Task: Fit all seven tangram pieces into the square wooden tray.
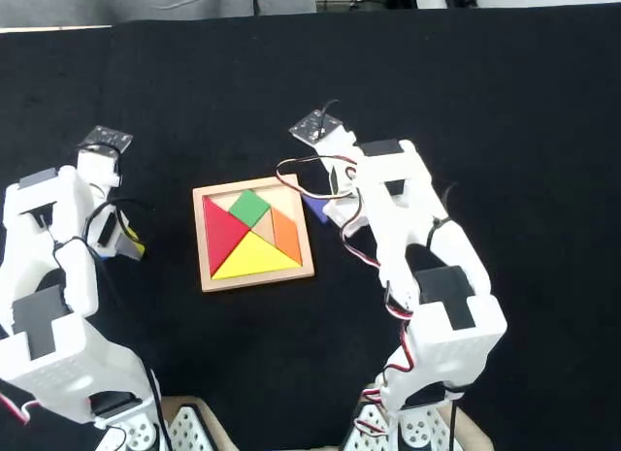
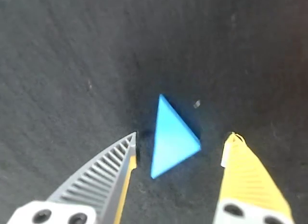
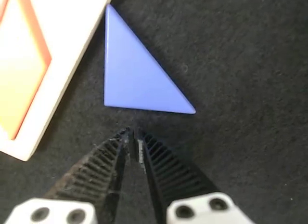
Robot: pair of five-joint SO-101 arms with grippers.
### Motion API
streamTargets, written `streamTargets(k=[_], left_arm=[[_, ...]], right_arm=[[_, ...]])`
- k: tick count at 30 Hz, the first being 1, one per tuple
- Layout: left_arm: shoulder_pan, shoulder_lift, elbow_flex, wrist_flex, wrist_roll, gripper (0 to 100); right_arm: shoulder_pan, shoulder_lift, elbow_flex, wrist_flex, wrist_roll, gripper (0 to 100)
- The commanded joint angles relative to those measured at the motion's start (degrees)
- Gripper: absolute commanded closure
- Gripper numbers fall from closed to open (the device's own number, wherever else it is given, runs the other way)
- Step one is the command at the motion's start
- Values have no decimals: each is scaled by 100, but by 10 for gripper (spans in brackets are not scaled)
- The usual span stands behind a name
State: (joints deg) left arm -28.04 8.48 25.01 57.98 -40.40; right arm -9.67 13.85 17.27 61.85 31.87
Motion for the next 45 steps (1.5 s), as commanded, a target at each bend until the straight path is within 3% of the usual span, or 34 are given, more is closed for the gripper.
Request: streamTargets(k=[1, 6, 13, 19, 24, 28, 38, 45], left_arm=[[110, 0, -215, -273, -26, 718], [110, 440, -233, -273, -35, 723], [66, 826, -541, -53, -44, 859], [75, 800, -620, 105, -237, 863], [66, 782, -620, 123, -237, 863], [66, 774, -620, 123, -237, 863], [66, 774, -602, 123, -237, 865], [57, 774, -576, 123, -237, 865]], right_arm=[[70, -31, -321, -18, -62, 988], [70, -31, -338, -18, -62, 988], [79, -40, -558, 9, -62, 988], [18, -101, -936, 149, 53, 958], [-255, 127, -1226, 756, 2338, 736], [-466, 391, -1376, 1116, 3525, 743], [-475, 1569, -2809, 1846, 3534, 730], [-967, 1701, -3512, 2919, 3534, 730]])
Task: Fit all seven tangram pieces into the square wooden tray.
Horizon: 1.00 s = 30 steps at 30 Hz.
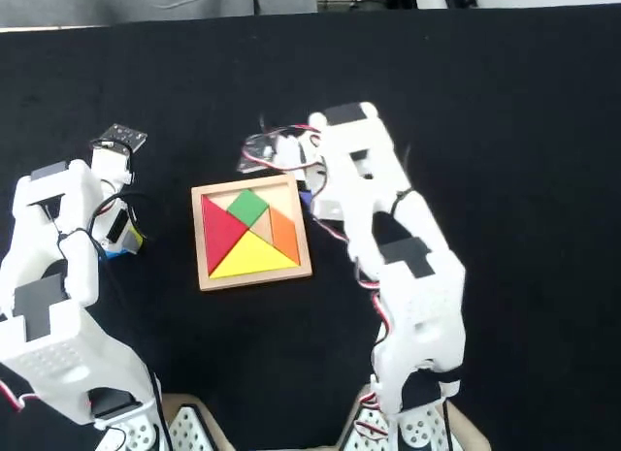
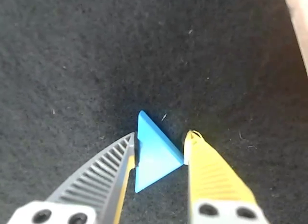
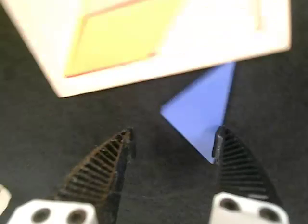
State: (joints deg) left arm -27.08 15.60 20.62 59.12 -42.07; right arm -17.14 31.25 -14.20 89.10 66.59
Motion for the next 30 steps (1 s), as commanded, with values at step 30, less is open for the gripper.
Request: streamTargets(k=[30], left_arm=[[22, -378, -136, 132, -35, 866]], right_arm=[[422, 215, -374, -730, -378, 988]])
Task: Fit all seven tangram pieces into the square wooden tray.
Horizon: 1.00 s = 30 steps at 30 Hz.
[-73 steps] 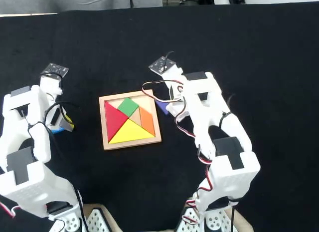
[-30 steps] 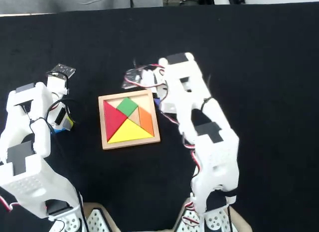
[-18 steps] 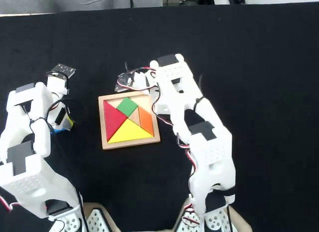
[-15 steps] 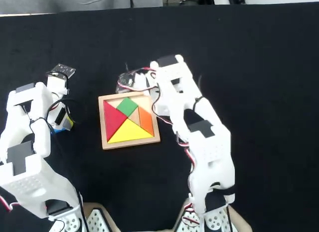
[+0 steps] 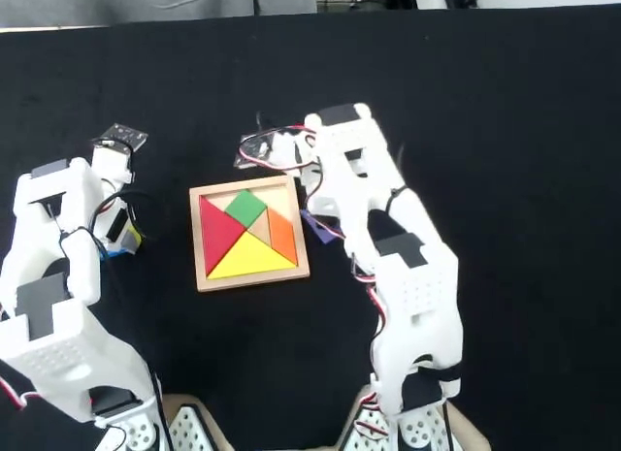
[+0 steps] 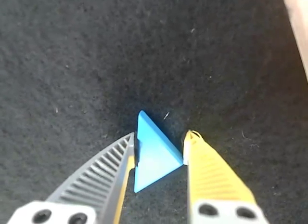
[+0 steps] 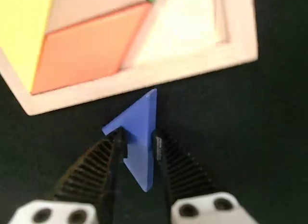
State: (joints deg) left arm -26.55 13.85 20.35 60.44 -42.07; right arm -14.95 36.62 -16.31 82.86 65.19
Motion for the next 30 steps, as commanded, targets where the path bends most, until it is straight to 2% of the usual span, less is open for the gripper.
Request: streamTargets(k=[1, 9, 12, 18, 24, 30], left_arm=[[-31, -220, -101, 9, -35, 866], [189, -237, -391, 607, -26, 866], [382, -281, -655, 800, -26, 866], [1464, -888, -1455, 1178, -484, 866], [2949, -1037, -1675, 993, -949, 866], [3433, -721, -1341, -53, -958, 866]], right_arm=[[237, -479, -163, -105, -360, 988], [211, -1903, 760, -202, -484, 988], [264, -2281, 1367, -642, -765, 988], [308, -2809, 2527, -1767, -1389, 988], [316, -3064, 3037, -2145, -1873, 988], [484, -3090, 3002, -2154, -2444, 988]])
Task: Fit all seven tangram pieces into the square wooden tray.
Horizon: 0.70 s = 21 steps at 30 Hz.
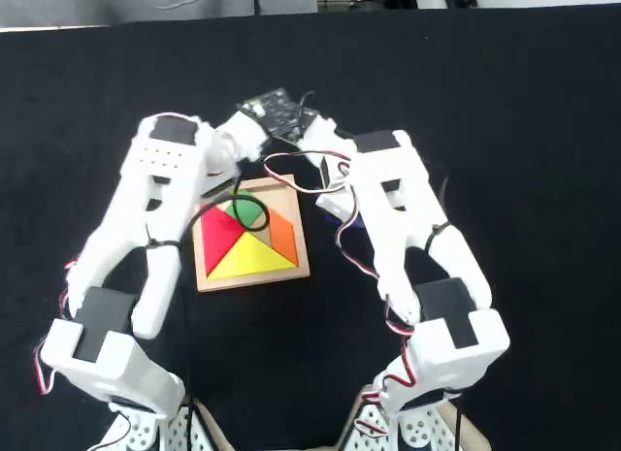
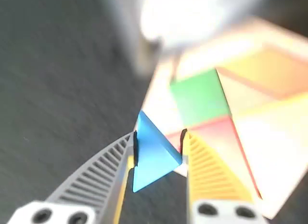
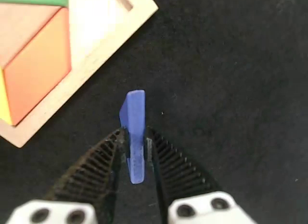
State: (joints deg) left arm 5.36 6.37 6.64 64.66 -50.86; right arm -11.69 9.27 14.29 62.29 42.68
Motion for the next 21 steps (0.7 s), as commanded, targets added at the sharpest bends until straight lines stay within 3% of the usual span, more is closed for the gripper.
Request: streamTargets(k=[1, 6, 21], left_arm=[[286, 123, 48, -510, -88, 866], [347, 571, -13, -510, -167, 866], [-145, 651, 505, -510, -1556, 866]], right_arm=[[193, -356, -57, -97, -202, 988], [316, -356, -48, -97, -211, 988], [404, -338, -13, -264, -246, 988]])
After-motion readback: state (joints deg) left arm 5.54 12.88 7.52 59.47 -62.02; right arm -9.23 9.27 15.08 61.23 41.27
